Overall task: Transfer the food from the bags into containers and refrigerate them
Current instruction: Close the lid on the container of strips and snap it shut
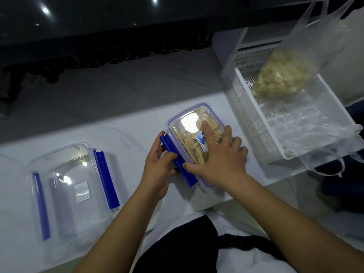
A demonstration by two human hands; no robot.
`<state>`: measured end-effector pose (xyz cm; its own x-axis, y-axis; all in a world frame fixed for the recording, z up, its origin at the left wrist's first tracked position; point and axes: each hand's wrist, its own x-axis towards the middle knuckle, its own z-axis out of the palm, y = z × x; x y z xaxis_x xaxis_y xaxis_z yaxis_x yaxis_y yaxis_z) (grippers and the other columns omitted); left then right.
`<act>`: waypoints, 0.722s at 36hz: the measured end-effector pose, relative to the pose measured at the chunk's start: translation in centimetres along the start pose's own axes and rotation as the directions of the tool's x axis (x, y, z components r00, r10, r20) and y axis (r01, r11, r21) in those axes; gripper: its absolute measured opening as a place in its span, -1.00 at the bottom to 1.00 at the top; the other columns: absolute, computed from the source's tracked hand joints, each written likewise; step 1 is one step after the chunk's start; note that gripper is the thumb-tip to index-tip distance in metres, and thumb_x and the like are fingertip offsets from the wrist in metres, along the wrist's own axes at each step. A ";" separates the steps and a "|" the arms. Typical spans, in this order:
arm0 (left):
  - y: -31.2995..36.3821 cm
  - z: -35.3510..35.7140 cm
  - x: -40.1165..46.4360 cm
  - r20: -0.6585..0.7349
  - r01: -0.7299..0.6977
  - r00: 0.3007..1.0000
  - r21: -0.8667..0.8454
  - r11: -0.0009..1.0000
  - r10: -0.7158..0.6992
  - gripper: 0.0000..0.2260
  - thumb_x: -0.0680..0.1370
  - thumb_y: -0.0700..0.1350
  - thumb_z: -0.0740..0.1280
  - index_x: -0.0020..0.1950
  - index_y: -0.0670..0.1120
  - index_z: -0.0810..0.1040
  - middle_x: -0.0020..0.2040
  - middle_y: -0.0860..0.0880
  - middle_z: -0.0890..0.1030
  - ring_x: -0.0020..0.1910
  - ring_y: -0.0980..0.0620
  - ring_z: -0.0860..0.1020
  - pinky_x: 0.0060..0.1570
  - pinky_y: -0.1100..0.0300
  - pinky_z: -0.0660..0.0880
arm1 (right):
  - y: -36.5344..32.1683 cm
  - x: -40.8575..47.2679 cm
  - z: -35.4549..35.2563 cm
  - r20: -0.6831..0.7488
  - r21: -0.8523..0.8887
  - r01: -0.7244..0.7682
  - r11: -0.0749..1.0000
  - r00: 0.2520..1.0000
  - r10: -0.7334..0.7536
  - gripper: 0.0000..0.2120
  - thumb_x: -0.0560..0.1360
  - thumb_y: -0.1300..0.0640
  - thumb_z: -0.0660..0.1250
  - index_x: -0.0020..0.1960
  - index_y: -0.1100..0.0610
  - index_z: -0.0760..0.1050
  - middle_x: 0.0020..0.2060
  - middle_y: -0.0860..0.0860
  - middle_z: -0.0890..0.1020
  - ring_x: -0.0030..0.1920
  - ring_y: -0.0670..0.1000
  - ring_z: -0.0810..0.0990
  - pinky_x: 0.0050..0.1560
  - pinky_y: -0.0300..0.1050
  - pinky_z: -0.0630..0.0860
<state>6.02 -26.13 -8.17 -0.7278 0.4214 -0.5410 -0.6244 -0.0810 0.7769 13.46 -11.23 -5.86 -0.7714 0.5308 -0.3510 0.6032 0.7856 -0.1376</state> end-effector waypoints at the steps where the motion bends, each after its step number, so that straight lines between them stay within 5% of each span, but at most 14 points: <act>1: 0.0 0.0 0.0 0.006 -0.001 1.000 0.004 1.000 0.001 -0.47 0.60 -0.36 0.24 0.48 0.12 0.42 0.24 -0.06 0.64 0.16 -0.09 0.66 -0.04 -0.06 0.65 | -0.4 0.4 0.0 0.001 -0.009 -0.004 1.000 1.000 0.004 0.17 0.09 -0.70 0.06 0.45 -0.30 -0.48 0.58 0.21 -0.17 0.49 0.42 0.00 0.39 0.37 0.08; 16: 0.5 -0.2 0.3 -0.011 0.054 0.998 -0.116 0.992 -0.056 -0.45 0.61 -0.36 0.26 0.51 0.12 0.39 0.26 -0.10 0.63 0.18 -0.09 0.66 -0.07 0.00 0.65 | -0.1 0.4 -4.2 -0.045 0.191 0.016 0.981 0.999 -0.008 0.10 0.09 -0.66 0.14 0.50 -0.42 -0.26 0.58 0.13 -0.03 0.49 0.36 0.10 0.40 0.34 0.14; 26: 0.1 -0.5 0.0 0.011 0.069 0.998 -0.212 0.975 -0.068 -0.51 0.61 -0.34 0.27 0.49 0.04 0.42 0.24 -0.11 0.66 0.20 -0.13 0.65 -0.05 -0.01 0.65 | 4.7 -7.3 -3.8 -0.090 0.096 0.005 0.995 0.996 0.004 0.04 0.10 -0.65 0.14 0.51 -0.47 -0.12 0.58 0.04 -0.06 0.51 0.27 0.05 0.45 0.33 0.10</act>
<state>5.86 -26.64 -8.29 -0.6804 0.4357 -0.5892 -0.7189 -0.2409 0.6520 21.10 -10.24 -0.48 -0.7841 0.5604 -0.2667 0.6163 0.7539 -0.2277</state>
